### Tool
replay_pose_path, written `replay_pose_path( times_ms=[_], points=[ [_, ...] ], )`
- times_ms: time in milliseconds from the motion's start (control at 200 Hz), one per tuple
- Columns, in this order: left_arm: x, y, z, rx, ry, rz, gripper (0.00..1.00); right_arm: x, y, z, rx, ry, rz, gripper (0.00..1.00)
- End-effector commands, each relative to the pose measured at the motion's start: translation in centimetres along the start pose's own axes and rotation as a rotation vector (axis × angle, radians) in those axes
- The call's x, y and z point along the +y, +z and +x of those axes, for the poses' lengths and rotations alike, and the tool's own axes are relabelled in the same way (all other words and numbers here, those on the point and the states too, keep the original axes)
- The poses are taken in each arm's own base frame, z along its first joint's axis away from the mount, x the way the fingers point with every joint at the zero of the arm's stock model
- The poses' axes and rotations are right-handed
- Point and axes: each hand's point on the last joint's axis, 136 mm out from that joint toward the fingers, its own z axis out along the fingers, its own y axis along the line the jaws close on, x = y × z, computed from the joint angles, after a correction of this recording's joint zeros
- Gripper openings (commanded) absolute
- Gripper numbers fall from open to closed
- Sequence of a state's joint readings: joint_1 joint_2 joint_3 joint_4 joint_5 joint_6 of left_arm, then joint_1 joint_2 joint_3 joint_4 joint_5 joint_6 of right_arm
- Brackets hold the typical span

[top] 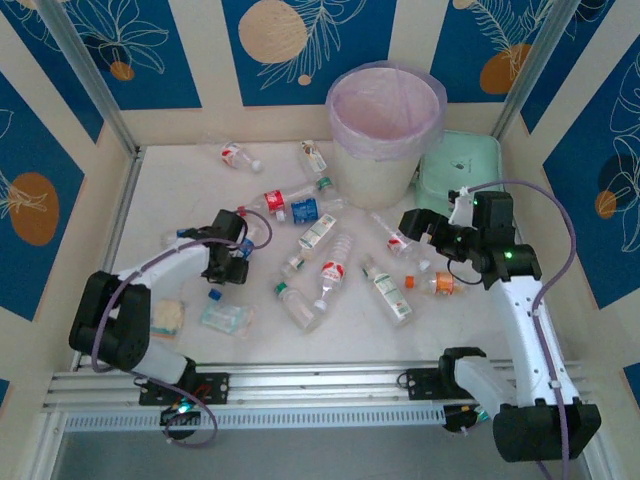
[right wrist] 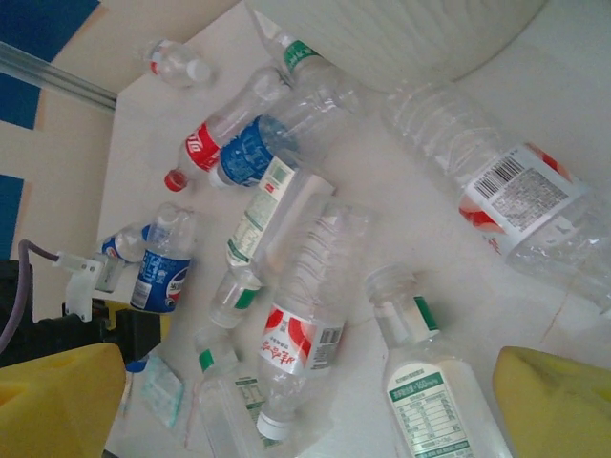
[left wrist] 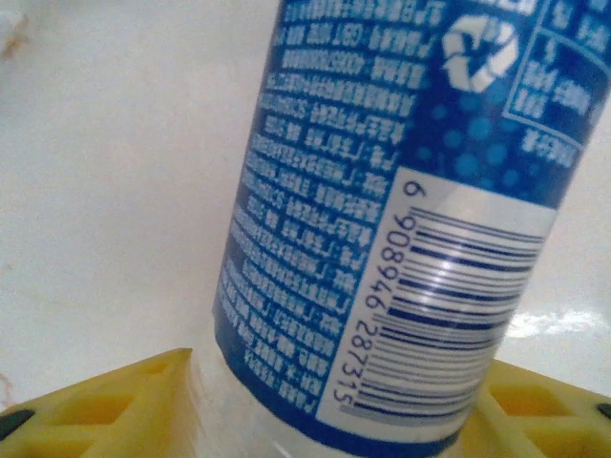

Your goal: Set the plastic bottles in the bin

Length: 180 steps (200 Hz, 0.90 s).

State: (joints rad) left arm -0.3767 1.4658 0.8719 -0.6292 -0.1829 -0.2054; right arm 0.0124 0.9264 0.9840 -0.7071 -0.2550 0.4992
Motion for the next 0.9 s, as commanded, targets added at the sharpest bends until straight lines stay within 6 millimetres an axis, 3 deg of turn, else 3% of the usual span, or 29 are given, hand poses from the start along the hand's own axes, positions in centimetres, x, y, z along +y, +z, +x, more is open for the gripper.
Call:
replay_pose_path(
  times_ms=[0,110,165,285,360,575,775,825,895],
  points=[
    [-0.5,-3.5,-1.2,-0.076,-0.01,0.038,0.54,1.6,-1.2,0.1,0.0,0.006,-0.058,0.99],
    [-1.4,-7.7,-2.5,-0.175,0.004,0.065,0.51,4.2,-1.5,0.2,0.01,-0.008,-0.173,0.99],
    [-2.8,-9.9,-3.4,-0.251,0.006,0.128,0.51,6.1,-1.5,0.6,0.026,-0.018,-0.262,0.99],
    [-10.1,-14.5,-4.7,-0.416,0.049,0.466,0.5,9.6,-0.6,1.5,0.067,-0.047,-0.386,0.93],
    [-13.6,-16.3,-4.5,-0.462,0.12,0.564,0.5,10.7,0.5,1.8,0.101,-0.065,-0.388,0.91],
    [-20.0,-18.0,-3.7,-0.505,0.265,0.676,0.5,13.3,3.4,2.3,0.222,-0.1,-0.36,0.91],
    [-22.9,-18.6,-3.5,-0.501,0.338,0.719,0.5,13.1,5.4,2.2,0.268,-0.084,-0.331,0.97],
    [-23.3,-18.9,-3.4,-0.507,0.338,0.745,0.5,13.1,5.6,2.5,0.292,-0.086,-0.334,0.92],
    [-23.5,-19.1,-3.3,-0.518,0.327,0.772,0.5,13.2,5.7,3.0,0.31,-0.081,-0.342,0.79]
  ],
)
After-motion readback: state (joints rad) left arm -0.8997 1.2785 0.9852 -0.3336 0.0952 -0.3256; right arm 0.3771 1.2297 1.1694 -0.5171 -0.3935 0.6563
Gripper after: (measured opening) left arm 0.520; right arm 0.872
